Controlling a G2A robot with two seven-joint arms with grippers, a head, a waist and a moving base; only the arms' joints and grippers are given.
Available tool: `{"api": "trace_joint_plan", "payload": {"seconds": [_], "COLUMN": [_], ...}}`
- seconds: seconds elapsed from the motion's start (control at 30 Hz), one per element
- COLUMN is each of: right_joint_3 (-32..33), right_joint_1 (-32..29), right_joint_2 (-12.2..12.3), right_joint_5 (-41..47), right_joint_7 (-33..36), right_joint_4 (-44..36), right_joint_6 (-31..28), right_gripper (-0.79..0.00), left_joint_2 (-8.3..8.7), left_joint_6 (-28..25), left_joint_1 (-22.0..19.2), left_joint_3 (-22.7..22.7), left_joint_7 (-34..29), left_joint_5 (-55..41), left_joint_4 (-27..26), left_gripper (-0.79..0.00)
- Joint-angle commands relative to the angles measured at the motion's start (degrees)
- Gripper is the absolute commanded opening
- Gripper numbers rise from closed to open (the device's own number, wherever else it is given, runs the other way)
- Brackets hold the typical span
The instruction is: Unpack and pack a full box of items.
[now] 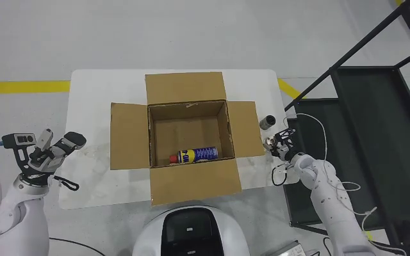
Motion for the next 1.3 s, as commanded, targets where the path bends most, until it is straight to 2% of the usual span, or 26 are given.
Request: {"api": "trace_joint_plan", "payload": {"seconds": [0.0,0.17,0.47,0.6,0.63,0.67,0.73,0.77,1.03,1.27], "right_joint_3": [-0.44,-1.43,-2.54,-2.92,-3.04,-3.13,-3.28,-3.36,-3.28,0.34], "right_joint_1": [0.53,1.82,3.63,4.06,4.17,4.27,4.43,4.5,3.38,-3.2], "right_joint_2": [-0.04,-0.17,-0.31,-0.32,-0.32,-0.32,-0.32,-0.31,0.0,1.09], "right_joint_5": [-0.2,0.14,1.02,1.36,1.41,1.48,1.65,1.69,1.32,0.96], "right_joint_7": [0.11,0.19,0.05,-0.06,-0.07,-0.16,-0.38,-0.46,-3.1,-6.55], "right_joint_4": [0.64,2.56,5.53,6.34,6.55,6.71,7.01,7.13,4.97,-4.87], "right_joint_6": [0.36,0.83,1.86,1.8,1.78,1.72,1.67,1.64,1.34,1.33], "right_gripper": [-0.194,-0.2,-0.314,-0.474,-0.539,-0.56,-0.739,-0.785,-0.785,-0.785], "left_joint_2": [0.0,0.0,0.0,0.0,0.0,0.0,0.0,0.0,0.0,0.0], "left_joint_6": [0.0,0.0,0.0,0.0,0.0,0.0,0.0,0.0,0.0,0.0], "left_joint_1": [0.0,0.0,0.0,0.0,0.0,0.0,0.0,0.0,0.0,0.0], "left_joint_3": [0.0,0.0,0.0,0.0,0.0,0.0,0.0,0.0,0.0,0.0], "left_joint_7": [0.0,0.0,0.0,0.0,0.0,0.0,0.0,0.0,0.0,0.0], "left_joint_5": [0.0,0.0,0.0,0.0,0.0,0.0,0.0,0.0,0.0,0.0], "left_joint_4": [0.0,0.0,0.0,0.0,0.0,0.0,0.0,0.0,0.0,0.0], "left_gripper": [0.0,0.0,0.0,0.0,0.0,0.0,0.0,0.0,0.0,0.0]}}
